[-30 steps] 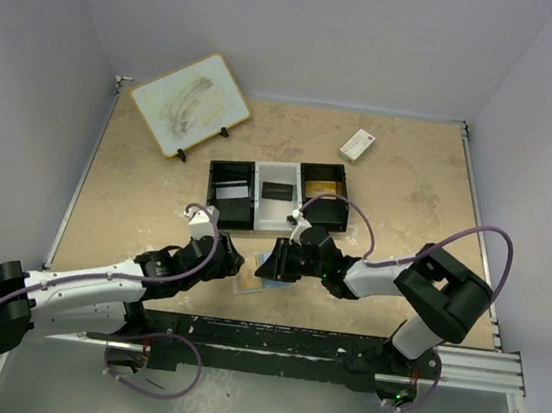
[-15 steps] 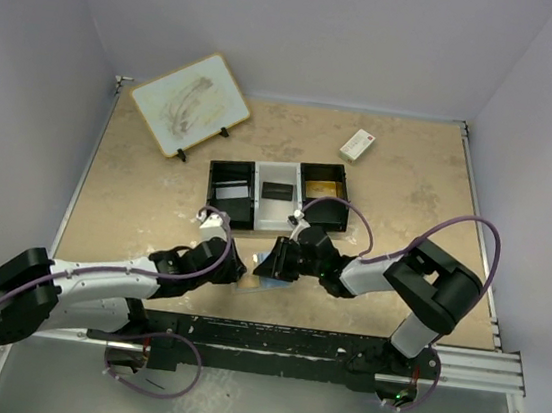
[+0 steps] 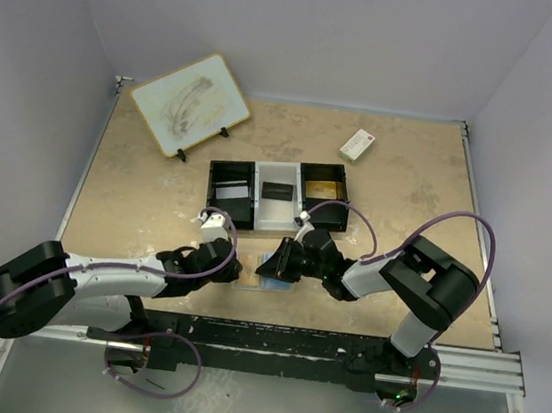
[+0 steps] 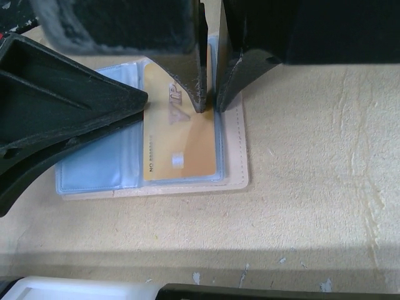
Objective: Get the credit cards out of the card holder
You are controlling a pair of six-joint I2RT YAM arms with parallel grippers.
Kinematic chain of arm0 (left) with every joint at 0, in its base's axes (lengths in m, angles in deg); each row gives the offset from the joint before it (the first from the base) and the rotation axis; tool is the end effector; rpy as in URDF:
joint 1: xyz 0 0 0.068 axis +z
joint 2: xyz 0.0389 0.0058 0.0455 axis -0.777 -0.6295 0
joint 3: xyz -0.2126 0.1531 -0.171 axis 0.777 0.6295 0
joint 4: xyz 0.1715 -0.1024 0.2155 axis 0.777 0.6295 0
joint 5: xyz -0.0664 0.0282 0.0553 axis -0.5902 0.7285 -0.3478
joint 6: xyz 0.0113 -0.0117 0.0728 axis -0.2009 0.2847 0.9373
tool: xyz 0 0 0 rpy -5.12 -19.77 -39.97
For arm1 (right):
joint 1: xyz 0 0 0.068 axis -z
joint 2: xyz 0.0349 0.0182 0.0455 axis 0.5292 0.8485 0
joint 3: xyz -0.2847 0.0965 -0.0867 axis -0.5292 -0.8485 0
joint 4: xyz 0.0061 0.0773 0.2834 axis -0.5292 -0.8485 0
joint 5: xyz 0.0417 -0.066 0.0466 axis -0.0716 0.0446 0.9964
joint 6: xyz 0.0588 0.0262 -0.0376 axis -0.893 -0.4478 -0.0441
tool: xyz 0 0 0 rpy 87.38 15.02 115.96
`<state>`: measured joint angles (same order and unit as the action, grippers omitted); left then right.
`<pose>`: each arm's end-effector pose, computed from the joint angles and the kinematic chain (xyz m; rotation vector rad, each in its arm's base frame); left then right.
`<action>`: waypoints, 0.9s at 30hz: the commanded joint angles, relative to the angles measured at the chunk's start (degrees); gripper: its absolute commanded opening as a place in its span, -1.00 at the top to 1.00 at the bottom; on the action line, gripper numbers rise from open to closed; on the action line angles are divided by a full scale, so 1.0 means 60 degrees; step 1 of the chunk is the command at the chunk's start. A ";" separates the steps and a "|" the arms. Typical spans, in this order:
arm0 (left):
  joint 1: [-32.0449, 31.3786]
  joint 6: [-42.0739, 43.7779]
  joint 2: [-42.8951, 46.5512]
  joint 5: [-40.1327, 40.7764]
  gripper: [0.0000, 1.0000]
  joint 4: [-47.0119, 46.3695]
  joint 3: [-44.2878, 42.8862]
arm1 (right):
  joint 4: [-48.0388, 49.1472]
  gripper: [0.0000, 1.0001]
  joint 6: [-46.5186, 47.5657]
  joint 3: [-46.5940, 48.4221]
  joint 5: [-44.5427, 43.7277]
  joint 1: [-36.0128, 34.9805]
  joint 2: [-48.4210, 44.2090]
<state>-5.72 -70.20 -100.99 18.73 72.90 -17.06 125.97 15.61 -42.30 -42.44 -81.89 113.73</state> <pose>0.1419 -0.1770 0.1342 -0.2342 2.3871 -0.5897 0.1975 0.2618 0.1147 0.0682 2.3551 1.4261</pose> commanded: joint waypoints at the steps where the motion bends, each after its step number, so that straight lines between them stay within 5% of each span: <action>1: -0.0112 0.0254 -0.0404 -0.0403 0.95 0.0217 0.0020 | 0.0604 0.64 -0.0131 0.0031 0.0295 -0.0079 -0.0104; 7: -0.0112 0.0391 -0.0668 -0.0622 1.00 0.0052 -0.0051 | 0.0360 0.72 -0.0376 0.0139 0.0149 -0.0085 -0.0290; 11: -0.0158 0.0381 -0.0670 -0.0607 1.00 0.0060 -0.0042 | -0.0078 1.00 -0.0462 0.0136 -0.0424 -0.0089 -0.0593; 24: -0.0173 0.0213 -0.0266 -0.0162 1.00 0.0402 0.0093 | -0.1868 1.00 -0.0287 -0.0332 -0.1352 -0.0006 -0.1978; 27: -0.0173 0.0267 -0.0311 -0.0266 1.00 0.0323 0.0083 | -0.1833 0.70 -0.0058 -0.0152 -0.0951 0.0005 -0.1617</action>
<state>-6.20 -69.35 -102.33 19.14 71.33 -17.59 115.99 14.37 -43.76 -48.82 -81.91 102.49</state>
